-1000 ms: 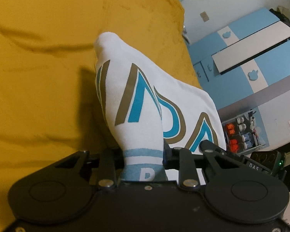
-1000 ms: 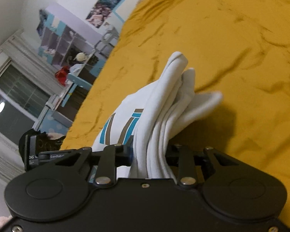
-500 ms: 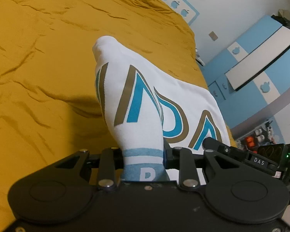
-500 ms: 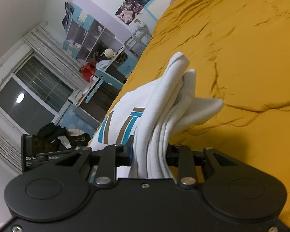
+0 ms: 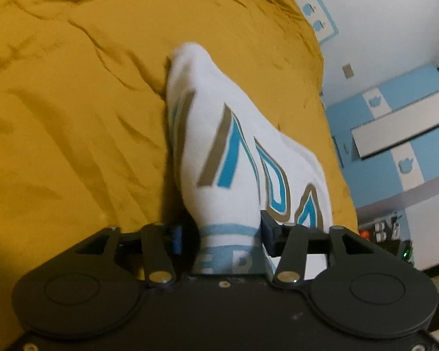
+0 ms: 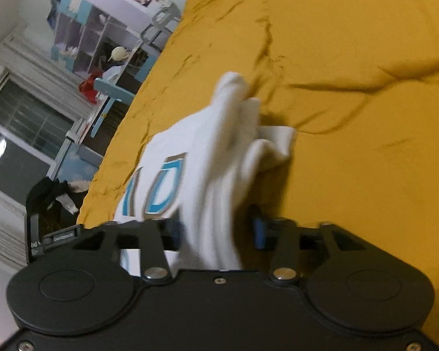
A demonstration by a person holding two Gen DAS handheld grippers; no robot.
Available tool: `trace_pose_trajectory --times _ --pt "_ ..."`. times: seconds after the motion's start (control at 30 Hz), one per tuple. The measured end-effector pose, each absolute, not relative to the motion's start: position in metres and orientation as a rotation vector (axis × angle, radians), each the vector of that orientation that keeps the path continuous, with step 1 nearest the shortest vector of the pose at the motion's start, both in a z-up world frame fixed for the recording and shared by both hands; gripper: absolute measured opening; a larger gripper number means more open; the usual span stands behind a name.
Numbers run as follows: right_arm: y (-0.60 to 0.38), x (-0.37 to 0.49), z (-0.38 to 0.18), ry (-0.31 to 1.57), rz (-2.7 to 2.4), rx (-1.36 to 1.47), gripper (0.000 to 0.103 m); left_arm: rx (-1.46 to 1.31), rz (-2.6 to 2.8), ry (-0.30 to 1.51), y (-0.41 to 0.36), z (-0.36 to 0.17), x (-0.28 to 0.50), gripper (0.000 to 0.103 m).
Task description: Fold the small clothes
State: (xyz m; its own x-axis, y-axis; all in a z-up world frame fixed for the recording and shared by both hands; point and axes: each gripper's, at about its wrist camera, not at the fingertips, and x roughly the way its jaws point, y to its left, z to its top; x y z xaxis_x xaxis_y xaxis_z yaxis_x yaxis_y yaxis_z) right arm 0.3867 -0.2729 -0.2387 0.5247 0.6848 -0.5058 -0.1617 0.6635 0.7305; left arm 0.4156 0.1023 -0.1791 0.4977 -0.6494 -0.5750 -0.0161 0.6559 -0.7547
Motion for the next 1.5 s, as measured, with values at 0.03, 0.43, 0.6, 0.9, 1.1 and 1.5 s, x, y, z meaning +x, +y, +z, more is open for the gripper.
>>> trace_pose_trajectory --times 0.03,0.43,0.6,0.9,1.1,1.5 --pt "-0.279 0.386 -0.236 0.888 0.557 0.69 0.047 -0.775 -0.416 0.981 0.107 -0.174 0.414 0.061" --pt "-0.283 0.443 -0.247 0.937 0.484 0.925 0.069 -0.788 -0.333 0.965 0.097 -0.177 0.483 0.078" --pt "-0.269 0.449 -0.233 0.885 0.454 0.815 0.046 -0.779 -0.304 0.876 0.091 -0.174 0.489 0.038" --pt "-0.256 0.452 -0.229 0.806 0.403 0.553 0.037 -0.571 -0.263 0.794 0.074 -0.174 0.492 0.033" --pt "-0.266 0.445 -0.22 0.796 0.379 0.59 0.051 -0.513 -0.216 0.792 0.076 -0.146 0.483 0.051" --pt "-0.206 0.294 -0.126 0.642 0.393 0.089 0.046 -0.362 -0.334 0.748 0.05 -0.075 0.321 0.076"
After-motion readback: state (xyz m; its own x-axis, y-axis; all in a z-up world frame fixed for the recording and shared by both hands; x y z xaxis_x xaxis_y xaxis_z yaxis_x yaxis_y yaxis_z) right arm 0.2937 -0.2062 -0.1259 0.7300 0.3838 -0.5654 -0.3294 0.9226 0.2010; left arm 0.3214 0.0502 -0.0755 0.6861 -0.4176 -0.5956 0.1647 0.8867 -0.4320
